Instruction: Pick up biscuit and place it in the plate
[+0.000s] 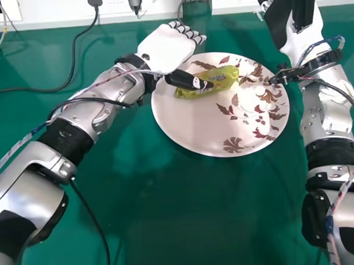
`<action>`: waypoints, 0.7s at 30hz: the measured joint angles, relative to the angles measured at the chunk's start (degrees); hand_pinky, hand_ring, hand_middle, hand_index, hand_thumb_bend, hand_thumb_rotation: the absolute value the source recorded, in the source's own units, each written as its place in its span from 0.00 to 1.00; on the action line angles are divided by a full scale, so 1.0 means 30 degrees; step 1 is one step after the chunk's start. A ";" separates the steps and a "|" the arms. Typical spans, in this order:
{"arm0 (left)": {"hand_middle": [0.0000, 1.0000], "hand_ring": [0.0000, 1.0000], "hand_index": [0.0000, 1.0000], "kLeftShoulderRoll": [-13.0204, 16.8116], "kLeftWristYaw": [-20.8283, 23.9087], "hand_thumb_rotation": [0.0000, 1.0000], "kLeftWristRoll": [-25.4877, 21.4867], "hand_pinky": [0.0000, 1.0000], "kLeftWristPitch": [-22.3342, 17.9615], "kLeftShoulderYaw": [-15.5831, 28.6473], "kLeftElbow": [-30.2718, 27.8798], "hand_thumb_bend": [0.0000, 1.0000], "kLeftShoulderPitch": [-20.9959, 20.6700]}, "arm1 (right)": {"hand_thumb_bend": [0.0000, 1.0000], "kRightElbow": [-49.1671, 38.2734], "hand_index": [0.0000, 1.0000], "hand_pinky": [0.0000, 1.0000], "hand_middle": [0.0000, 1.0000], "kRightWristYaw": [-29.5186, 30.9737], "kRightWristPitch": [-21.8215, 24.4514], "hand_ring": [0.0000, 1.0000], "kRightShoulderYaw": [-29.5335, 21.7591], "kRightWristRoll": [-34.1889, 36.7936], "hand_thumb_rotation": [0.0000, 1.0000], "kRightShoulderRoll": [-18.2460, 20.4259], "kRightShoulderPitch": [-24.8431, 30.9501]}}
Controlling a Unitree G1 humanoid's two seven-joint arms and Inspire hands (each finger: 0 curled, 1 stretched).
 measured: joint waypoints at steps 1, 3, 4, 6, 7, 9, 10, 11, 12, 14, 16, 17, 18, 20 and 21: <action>1.00 1.00 1.00 0.0101 -0.0071 0.94 -0.0056 1.00 -0.0017 0.0082 -0.0192 1.00 0.0109 | 1.00 0.0000 0.97 1.00 1.00 -0.0012 0.0000 1.00 -0.0003 0.0000 0.54 -0.0001 0.0003; 1.00 1.00 1.00 0.0241 -0.0178 0.94 -0.0365 1.00 -0.0058 0.0431 -0.0474 1.00 0.0322 | 1.00 -0.0002 0.97 1.00 1.00 -0.0051 0.0000 1.00 -0.0004 0.0000 0.55 -0.0001 0.0005; 1.00 1.00 1.00 0.0317 -0.0226 0.95 -0.0509 1.00 -0.0057 0.0550 -0.0634 1.00 0.0378 | 1.00 -0.0003 0.97 1.00 1.00 -0.0094 -0.0014 1.00 0.0005 -0.0026 0.55 -0.0001 0.0008; 1.00 1.00 1.00 0.0434 -0.0377 0.95 -0.0755 1.00 -0.0093 0.0863 -0.1023 1.00 0.0496 | 1.00 -0.0019 0.97 1.00 1.00 -0.0312 -0.0160 1.00 0.0084 -0.0232 0.54 -0.0002 0.0019; 1.00 1.00 1.00 0.0469 -0.0451 0.95 -0.0952 1.00 -0.0155 0.1084 -0.1118 1.00 0.0560 | 1.00 -0.0039 0.97 1.00 1.00 -0.0434 -0.0261 1.00 0.0129 -0.0344 0.54 -0.0002 0.0033; 1.00 1.00 1.00 0.0650 -0.0584 0.94 -0.1431 1.00 -0.0285 0.1393 -0.1333 1.00 0.0750 | 1.00 -0.0169 0.97 1.00 1.00 -0.0548 -0.0330 1.00 0.0165 -0.0466 0.55 0.0000 0.0111; 1.00 1.00 1.00 0.0748 -0.0691 0.93 -0.1487 1.00 -0.0331 0.1530 -0.1475 1.00 0.0871 | 1.00 -0.0244 0.97 1.00 1.00 -0.0644 -0.0329 1.00 0.0168 -0.0476 0.55 0.0003 0.0151; 1.00 1.00 1.00 0.0851 -0.0863 0.93 -0.1504 1.00 -0.0350 0.1646 -0.1633 1.00 0.0977 | 1.00 -0.0325 0.97 1.00 1.00 -0.0753 -0.0326 1.00 0.0176 -0.0485 0.55 0.0005 0.0196; 1.00 1.00 1.00 0.0950 -0.0942 0.92 -0.1584 1.00 -0.0372 0.1811 -0.1780 1.00 0.1092 | 1.00 -0.0475 0.97 1.00 1.00 -0.0858 -0.0321 1.00 0.0189 -0.0497 0.54 0.0014 0.0272; 1.00 1.00 1.00 0.1113 -0.1064 0.91 -0.1905 1.00 -0.0377 0.2150 -0.2075 1.00 0.1283 | 0.99 -0.0880 0.98 1.00 1.00 -0.1052 -0.0302 1.00 0.0225 -0.0531 0.54 0.0034 0.0442; 1.00 1.00 1.00 0.1335 -0.1196 0.90 -0.2130 1.00 -0.0408 0.2425 -0.2625 1.00 0.1502 | 0.98 -0.1194 0.98 1.00 1.00 -0.1351 -0.0240 1.00 0.0293 -0.0608 0.54 0.0055 0.0557; 1.00 1.00 1.00 0.1414 -0.1262 0.90 -0.2208 1.00 -0.0423 0.2635 -0.2851 1.00 0.1635 | 0.98 -0.1415 0.98 1.00 1.00 -0.1518 -0.0181 1.00 0.0366 -0.0679 0.54 0.0069 0.0637; 1.00 1.00 1.00 0.1517 -0.1338 0.90 -0.2250 1.00 -0.0419 0.2794 -0.3089 1.00 0.1745 | 0.98 -0.1623 0.98 1.00 1.00 -0.1669 -0.0119 1.00 0.0452 -0.0737 0.54 0.0070 0.0707; 1.00 1.00 1.00 0.1705 -0.1526 0.91 -0.2401 1.00 -0.0407 0.3046 -0.3501 1.00 0.1910 | 0.98 -0.1955 0.98 1.00 1.00 -0.2036 -0.0011 1.00 0.0625 -0.1035 0.55 0.0066 0.0813; 1.00 1.00 1.00 0.1768 -0.1568 0.91 -0.2446 1.00 -0.0393 0.3209 -0.3736 1.00 0.1996 | 0.98 -0.2136 0.97 1.00 1.00 -0.2194 0.0025 1.00 0.0701 -0.1171 0.55 0.0064 0.0885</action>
